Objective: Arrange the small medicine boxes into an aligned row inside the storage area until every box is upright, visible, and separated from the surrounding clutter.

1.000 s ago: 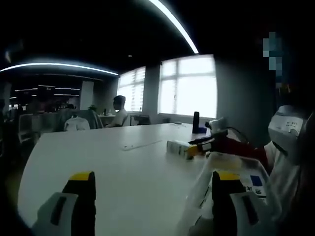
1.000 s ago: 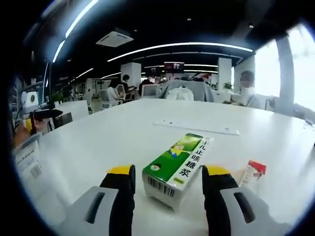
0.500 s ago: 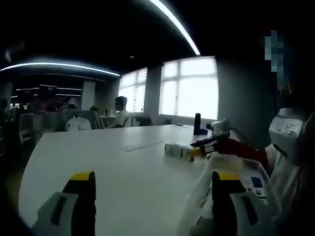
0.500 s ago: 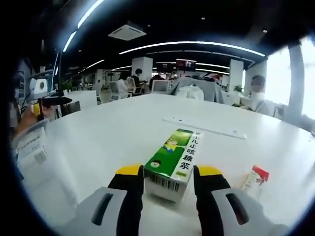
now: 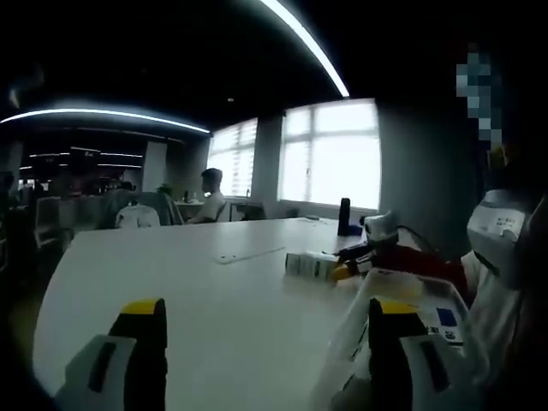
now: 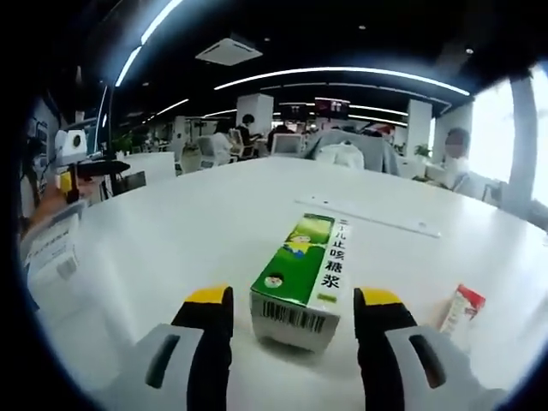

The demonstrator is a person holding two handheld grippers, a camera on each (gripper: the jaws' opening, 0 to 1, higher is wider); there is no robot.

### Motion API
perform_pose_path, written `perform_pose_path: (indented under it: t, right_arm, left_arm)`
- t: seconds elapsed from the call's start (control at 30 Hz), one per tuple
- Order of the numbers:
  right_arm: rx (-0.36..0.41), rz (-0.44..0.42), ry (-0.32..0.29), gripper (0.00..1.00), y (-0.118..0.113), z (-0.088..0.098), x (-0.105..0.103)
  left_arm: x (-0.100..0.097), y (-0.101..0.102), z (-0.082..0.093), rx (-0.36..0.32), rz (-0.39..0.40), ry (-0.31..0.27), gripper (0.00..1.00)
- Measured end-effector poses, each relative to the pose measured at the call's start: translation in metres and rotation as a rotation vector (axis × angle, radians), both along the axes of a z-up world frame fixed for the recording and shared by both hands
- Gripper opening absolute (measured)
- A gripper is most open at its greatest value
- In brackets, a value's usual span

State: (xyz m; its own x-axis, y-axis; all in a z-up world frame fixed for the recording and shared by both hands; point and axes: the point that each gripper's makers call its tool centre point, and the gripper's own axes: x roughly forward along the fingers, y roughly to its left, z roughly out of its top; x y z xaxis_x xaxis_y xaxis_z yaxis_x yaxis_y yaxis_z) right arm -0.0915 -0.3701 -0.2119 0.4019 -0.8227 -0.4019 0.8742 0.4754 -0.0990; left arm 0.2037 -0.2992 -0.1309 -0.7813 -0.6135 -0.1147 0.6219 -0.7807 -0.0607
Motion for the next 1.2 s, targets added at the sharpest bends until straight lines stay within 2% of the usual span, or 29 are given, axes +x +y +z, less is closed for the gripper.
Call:
perform_pose_path:
  t: [0.1,0.27,0.3,0.43,0.53,0.63,0.77,0.87,1.0,1.2]
  right_arm:
    - [0.003,-0.018,0.024,0.58,-0.003,-0.002,0.001]
    - [-0.007,-0.039,0.087,0.44,-0.006,-0.005,-0.002]
    - [-0.010,-0.046,0.102,0.44,-0.007,-0.005,-0.004]
    - [-0.009,-0.060,0.078,0.41,-0.009,-0.005,-0.004]
    - [0.019,-0.084,0.042,0.39,-0.008,-0.004,-0.004]
    - [0.076,-0.100,-0.061,0.39,-0.005,-0.002,0.002]
    - [0.146,-0.075,-0.245,0.38,0.000,0.006,0.011]
    - [0.161,-0.059,-0.325,0.38,0.002,0.013,0.017]
    - [0.207,-0.014,-0.519,0.37,0.007,0.026,0.030]
    - [0.241,0.063,-0.729,0.37,0.013,0.048,0.042]
  left_arm:
    - [0.000,0.001,0.000,-0.003,0.000,-0.002,0.98]
    - [0.000,0.001,0.002,-0.006,0.000,0.002,0.98]
    - [0.000,0.000,0.002,-0.005,0.001,0.003,0.98]
    - [0.000,0.000,0.001,-0.002,0.000,0.005,0.98]
    - [-0.001,0.001,0.001,-0.002,-0.001,0.004,0.98]
    - [-0.001,0.001,0.001,-0.002,-0.001,0.004,0.98]
    - [-0.001,0.002,0.004,-0.008,-0.004,0.012,0.98]
    - [-0.001,0.002,0.004,-0.007,-0.005,0.017,0.98]
    - [-0.002,0.002,0.005,-0.008,-0.008,0.023,0.98]
    - [-0.003,0.003,0.005,-0.008,-0.010,0.019,0.98]
